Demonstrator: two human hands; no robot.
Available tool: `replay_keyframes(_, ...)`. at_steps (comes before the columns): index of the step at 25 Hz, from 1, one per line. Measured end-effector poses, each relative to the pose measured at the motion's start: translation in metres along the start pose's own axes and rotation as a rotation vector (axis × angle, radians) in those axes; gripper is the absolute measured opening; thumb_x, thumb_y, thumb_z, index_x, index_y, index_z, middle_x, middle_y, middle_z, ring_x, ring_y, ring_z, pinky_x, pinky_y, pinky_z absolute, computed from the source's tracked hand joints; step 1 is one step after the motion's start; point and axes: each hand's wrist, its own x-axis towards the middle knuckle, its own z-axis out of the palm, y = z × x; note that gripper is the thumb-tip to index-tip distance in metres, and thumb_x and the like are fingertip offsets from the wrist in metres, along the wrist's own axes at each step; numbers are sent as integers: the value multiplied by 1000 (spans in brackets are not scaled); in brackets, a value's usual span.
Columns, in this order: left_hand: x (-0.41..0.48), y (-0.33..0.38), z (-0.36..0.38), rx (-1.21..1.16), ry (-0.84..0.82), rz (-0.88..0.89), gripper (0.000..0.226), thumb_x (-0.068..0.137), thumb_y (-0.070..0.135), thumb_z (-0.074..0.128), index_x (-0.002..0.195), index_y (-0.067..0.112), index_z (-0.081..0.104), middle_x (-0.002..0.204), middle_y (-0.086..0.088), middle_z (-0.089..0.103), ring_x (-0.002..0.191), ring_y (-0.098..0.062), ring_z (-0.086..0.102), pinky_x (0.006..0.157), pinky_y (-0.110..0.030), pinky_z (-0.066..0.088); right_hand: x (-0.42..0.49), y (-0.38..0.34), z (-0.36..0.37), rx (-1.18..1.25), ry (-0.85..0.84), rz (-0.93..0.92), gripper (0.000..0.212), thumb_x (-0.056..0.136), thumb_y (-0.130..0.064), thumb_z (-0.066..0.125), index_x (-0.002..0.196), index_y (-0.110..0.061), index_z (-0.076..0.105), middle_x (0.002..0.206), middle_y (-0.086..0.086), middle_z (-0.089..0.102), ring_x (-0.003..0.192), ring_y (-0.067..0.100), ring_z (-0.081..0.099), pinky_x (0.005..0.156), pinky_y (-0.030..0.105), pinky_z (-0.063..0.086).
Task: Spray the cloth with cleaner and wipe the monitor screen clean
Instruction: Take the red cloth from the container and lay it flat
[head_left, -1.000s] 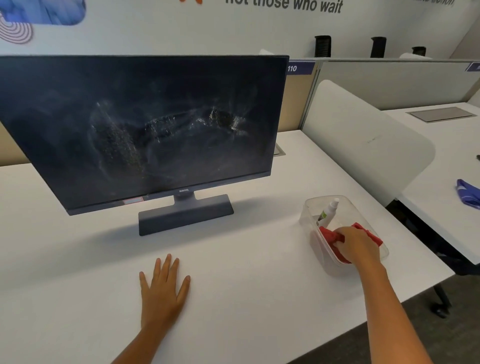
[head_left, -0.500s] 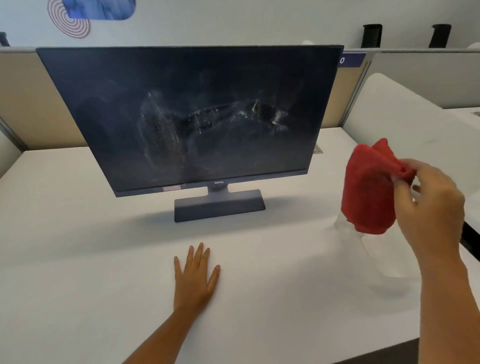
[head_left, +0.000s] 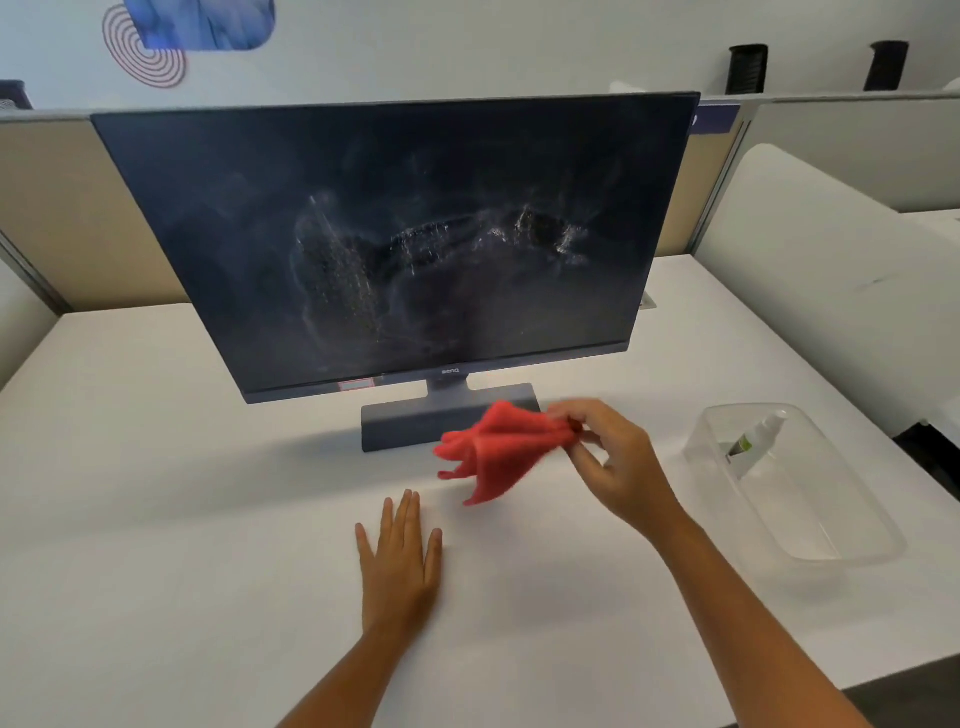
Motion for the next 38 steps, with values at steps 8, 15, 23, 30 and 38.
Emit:
replay_keyframes(8,1,-1,1,8,17,-5,60,89,32,19,145,11,25,153,-6,27,144,-24,16,115,-51,-1,-91,77,-14,-500,-302,200,37,69,22,60,91,-6,71,102,11,68,92,29,67,77,31,55)
replay_keyframes(15,-1,-2,0,10,15,36,57,91,36,26,142,12,34,151,-6,32,143,-24,19,115,-52,1,-87,38,35,-497,-289,19,33,68,-16,82,99,-9,73,97,8,68,89,25,65,77,31,55)
replay_keyframes(23,-2,-3,0,6,18,30,59,90,39,23,142,14,34,152,-5,30,144,-22,16,115,-50,-2,-79,39,58,-636,-379,-61,27,60,-9,86,85,-7,76,77,4,69,62,22,64,47,24,52)
replay_keyframes(30,-2,-2,0,12,9,27,61,90,42,18,144,16,29,155,-3,24,145,-20,10,115,-48,-8,-32,49,34,-499,-666,191,25,93,-16,53,112,-11,68,115,5,68,107,24,59,93,29,41)
replay_keyframes(38,-1,-3,0,-2,9,17,51,98,37,31,145,18,25,156,-2,21,145,-19,7,115,-48,-9,26,55,28,-519,-153,336,33,92,-11,55,124,-5,59,123,17,61,114,33,54,99,41,42)
